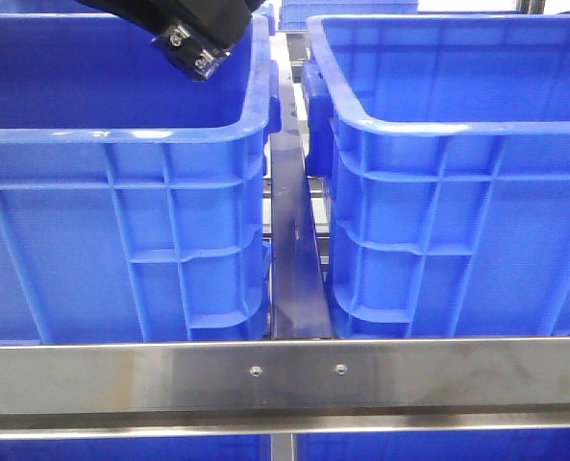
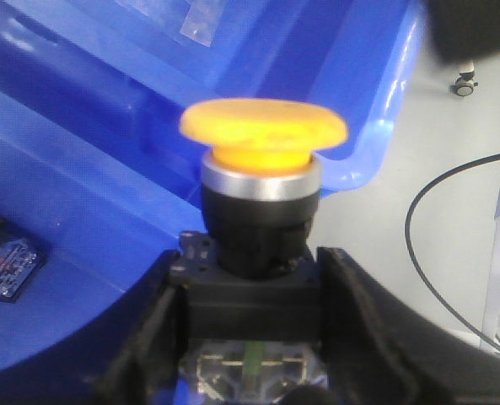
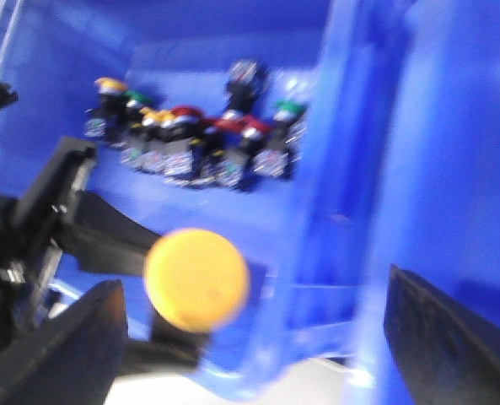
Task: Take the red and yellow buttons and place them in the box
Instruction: 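Grasp the yellow button with the right gripper and release left gripper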
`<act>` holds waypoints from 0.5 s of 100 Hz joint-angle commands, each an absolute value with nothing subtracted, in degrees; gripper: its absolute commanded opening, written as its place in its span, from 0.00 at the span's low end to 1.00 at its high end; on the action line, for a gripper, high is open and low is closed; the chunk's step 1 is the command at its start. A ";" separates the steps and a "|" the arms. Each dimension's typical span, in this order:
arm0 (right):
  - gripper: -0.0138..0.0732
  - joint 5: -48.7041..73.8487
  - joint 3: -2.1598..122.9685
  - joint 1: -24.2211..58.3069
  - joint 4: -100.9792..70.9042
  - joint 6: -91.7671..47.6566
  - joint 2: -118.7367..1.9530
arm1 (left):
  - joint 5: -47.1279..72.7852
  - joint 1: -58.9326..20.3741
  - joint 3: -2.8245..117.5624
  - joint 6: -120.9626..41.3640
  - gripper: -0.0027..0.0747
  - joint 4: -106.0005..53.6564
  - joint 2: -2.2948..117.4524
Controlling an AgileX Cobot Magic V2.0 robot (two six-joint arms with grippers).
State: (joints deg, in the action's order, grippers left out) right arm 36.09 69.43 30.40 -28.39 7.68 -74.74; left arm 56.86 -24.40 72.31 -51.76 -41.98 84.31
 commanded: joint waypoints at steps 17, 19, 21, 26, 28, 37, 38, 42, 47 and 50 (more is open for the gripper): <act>0.89 36.13 73.64 30.58 -40.36 1.93 -77.67 | 55.40 -24.89 73.75 -51.98 0.24 -45.62 82.23; 0.89 36.07 73.64 30.58 -40.77 1.75 -78.06 | 55.40 -24.89 73.75 -51.98 0.24 -45.62 82.23; 0.89 36.07 73.64 30.58 -41.28 1.56 -78.40 | 55.40 -24.89 73.75 -51.98 0.24 -45.62 82.23; 0.89 36.25 73.64 30.58 -42.41 0.93 -79.22 | 55.27 -24.89 73.75 -51.98 0.24 -45.62 82.23; 0.89 36.39 73.64 30.58 -42.99 0.47 -79.50 | 55.27 -24.89 73.75 -51.98 0.24 -45.62 82.23; 0.89 36.47 73.64 30.58 -45.39 -1.85 -80.35 | 55.27 -24.89 73.75 -51.98 0.24 -45.62 82.23; 0.89 36.42 73.64 30.58 -45.57 -2.06 -80.41 | 55.27 -24.89 73.75 -51.98 0.24 -45.62 82.23; 0.89 36.35 73.64 30.58 -46.32 -3.05 -80.49 | 55.27 -24.89 73.75 -51.98 0.24 -45.62 82.23; 0.89 36.28 73.64 30.58 -46.54 -3.29 -80.49 | 55.27 -24.89 73.75 -51.98 0.24 -45.62 82.23; 0.89 36.15 73.64 30.58 -46.54 -3.29 -80.49 | 55.27 -24.89 73.75 -51.98 0.24 -45.62 82.23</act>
